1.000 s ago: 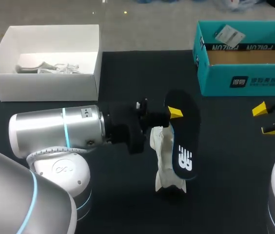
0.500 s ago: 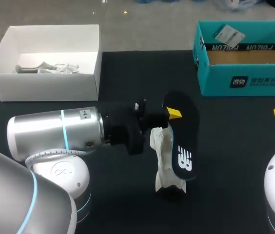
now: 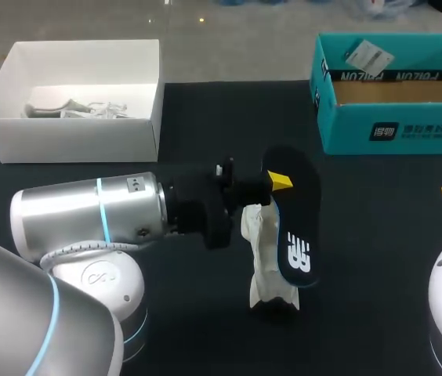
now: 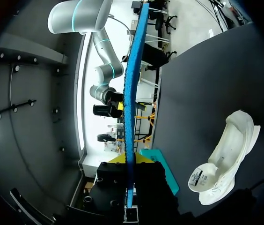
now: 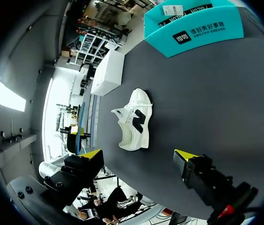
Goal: Take the shoe out of the shoebox, open the shoe tongue, remove and reinsert the insole, then place the shoe into the shoebox
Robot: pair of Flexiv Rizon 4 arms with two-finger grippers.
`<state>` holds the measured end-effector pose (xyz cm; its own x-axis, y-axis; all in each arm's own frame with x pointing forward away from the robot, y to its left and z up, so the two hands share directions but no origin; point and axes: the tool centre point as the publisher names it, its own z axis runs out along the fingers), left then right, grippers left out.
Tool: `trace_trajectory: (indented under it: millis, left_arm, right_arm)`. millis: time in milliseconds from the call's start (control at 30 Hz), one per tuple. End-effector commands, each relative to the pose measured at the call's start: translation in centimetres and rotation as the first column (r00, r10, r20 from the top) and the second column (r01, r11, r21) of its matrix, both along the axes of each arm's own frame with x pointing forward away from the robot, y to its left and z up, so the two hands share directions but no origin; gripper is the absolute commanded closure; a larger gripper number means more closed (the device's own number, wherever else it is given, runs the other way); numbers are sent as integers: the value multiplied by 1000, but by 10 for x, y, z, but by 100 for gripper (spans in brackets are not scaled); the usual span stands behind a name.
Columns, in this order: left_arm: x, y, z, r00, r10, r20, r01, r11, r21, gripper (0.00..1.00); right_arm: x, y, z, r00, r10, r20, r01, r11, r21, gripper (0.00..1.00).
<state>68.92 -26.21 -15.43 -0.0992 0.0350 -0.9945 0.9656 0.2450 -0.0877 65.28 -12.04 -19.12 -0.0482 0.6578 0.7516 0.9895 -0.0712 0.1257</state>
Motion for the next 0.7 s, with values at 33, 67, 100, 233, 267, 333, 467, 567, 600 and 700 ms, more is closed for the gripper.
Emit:
trace_trajectory:
  millis: [33,67,100,233,267,333,467,567,600,700]
  left_arm:
    - [-1,-4,0,1000,8,1,-8,1000,2,100]
    - [-1,-4,0,1000,8,1,-8,1000,2,100]
    - [-1,-4,0,1000,8,1,-8,1000,2,100]
    - [-1,-4,0,1000,8,1,-8,1000,2,100]
    - [-1,-4,0,1000,8,1,-8,1000,2,100]
    - [-1,-4,0,1000,8,1,-8,1000,2,100]
    - [-7,-2,-3,986,-116,-116,108,992,-70,100]
    - [-20,0,-12,926,-166,-340,137,985,-107,100]
    - [-26,1,-15,900,-209,-382,164,976,-145,100]
    - [-35,1,-19,861,-265,-434,218,964,-156,100]
  right_arm:
    - [-3,1,1,1000,-5,2,5,1000,-4,0]
    - [-3,1,1,1000,-5,2,5,1000,-4,0]
    - [-3,1,1,1000,-5,2,5,1000,-4,0]
    - [-3,1,1,1000,-5,2,5,1000,-4,0]
    - [-3,1,1,1000,-5,2,5,1000,-4,0]
    - [-3,1,1,1000,-5,2,5,1000,-4,0]
    - [-3,1,1,1000,-5,2,5,1000,-4,0]
    - [-3,1,1,1000,-5,2,5,1000,-4,0]
    - [-3,1,1,1000,-5,2,5,1000,-4,0]
    - [-3,1,1,1000,-5,2,5,1000,-4,0]
